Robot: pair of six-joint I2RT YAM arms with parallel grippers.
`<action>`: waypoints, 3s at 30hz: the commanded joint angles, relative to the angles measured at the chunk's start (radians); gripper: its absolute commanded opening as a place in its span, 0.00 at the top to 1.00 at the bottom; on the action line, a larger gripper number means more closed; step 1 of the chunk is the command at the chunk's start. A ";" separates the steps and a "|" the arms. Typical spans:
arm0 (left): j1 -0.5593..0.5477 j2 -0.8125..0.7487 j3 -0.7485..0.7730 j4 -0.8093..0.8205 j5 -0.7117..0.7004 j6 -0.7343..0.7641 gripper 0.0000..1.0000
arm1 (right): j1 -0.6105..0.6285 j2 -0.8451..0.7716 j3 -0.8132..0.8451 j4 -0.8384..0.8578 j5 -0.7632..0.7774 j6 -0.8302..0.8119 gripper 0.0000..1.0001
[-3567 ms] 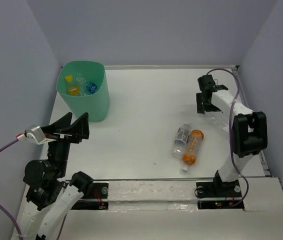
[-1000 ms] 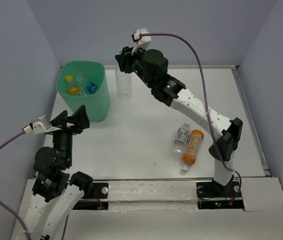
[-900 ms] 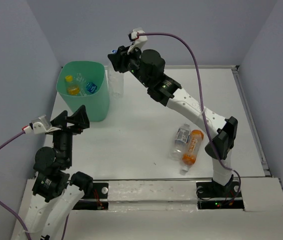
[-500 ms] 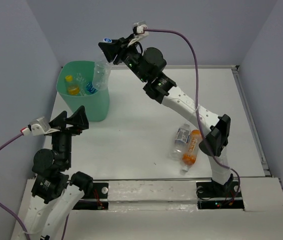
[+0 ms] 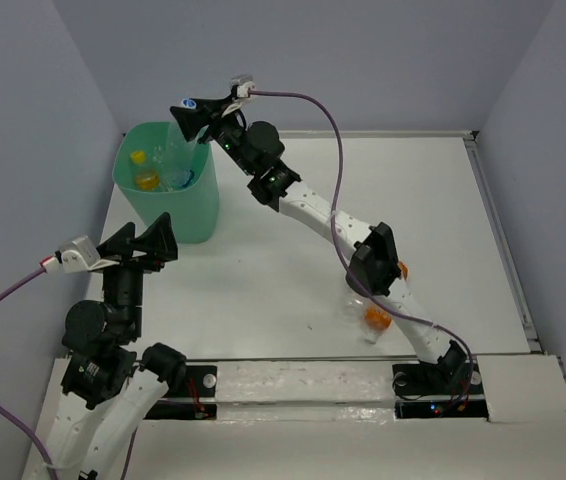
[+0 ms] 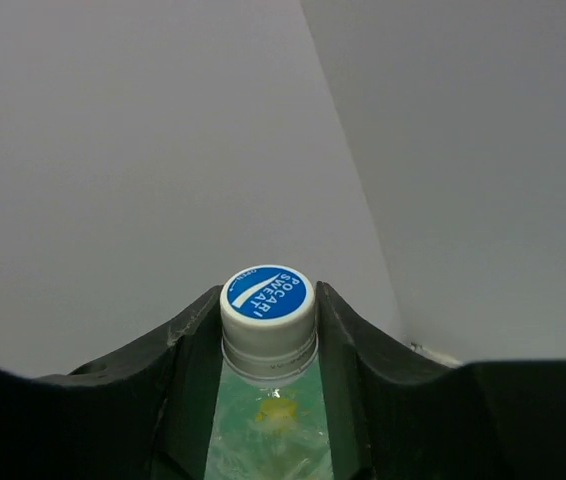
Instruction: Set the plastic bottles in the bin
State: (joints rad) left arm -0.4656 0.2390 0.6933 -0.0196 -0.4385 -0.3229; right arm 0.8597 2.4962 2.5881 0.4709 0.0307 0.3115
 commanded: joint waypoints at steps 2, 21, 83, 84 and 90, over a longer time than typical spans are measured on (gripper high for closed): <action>-0.007 0.002 -0.003 0.043 -0.006 0.004 0.01 | 0.006 -0.048 -0.017 0.035 0.009 0.003 0.17; -0.031 0.481 0.074 0.090 0.688 -0.076 0.01 | -0.179 -1.116 -1.307 -0.374 0.388 0.025 0.10; -0.613 1.729 0.640 0.096 0.138 -0.015 0.28 | -0.605 -1.706 -2.248 -0.670 0.088 0.472 0.11; -0.610 1.722 0.632 0.101 0.139 -0.015 0.32 | -0.605 -1.693 -2.251 -0.660 0.078 0.472 0.11; -0.582 1.669 0.563 0.141 0.149 -0.025 0.48 | -0.605 -1.596 -2.261 -0.591 0.026 0.460 0.11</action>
State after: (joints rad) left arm -1.0626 1.9839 1.3056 0.0795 -0.2874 -0.3428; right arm 0.2611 0.8673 0.3428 -0.2173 0.1093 0.7898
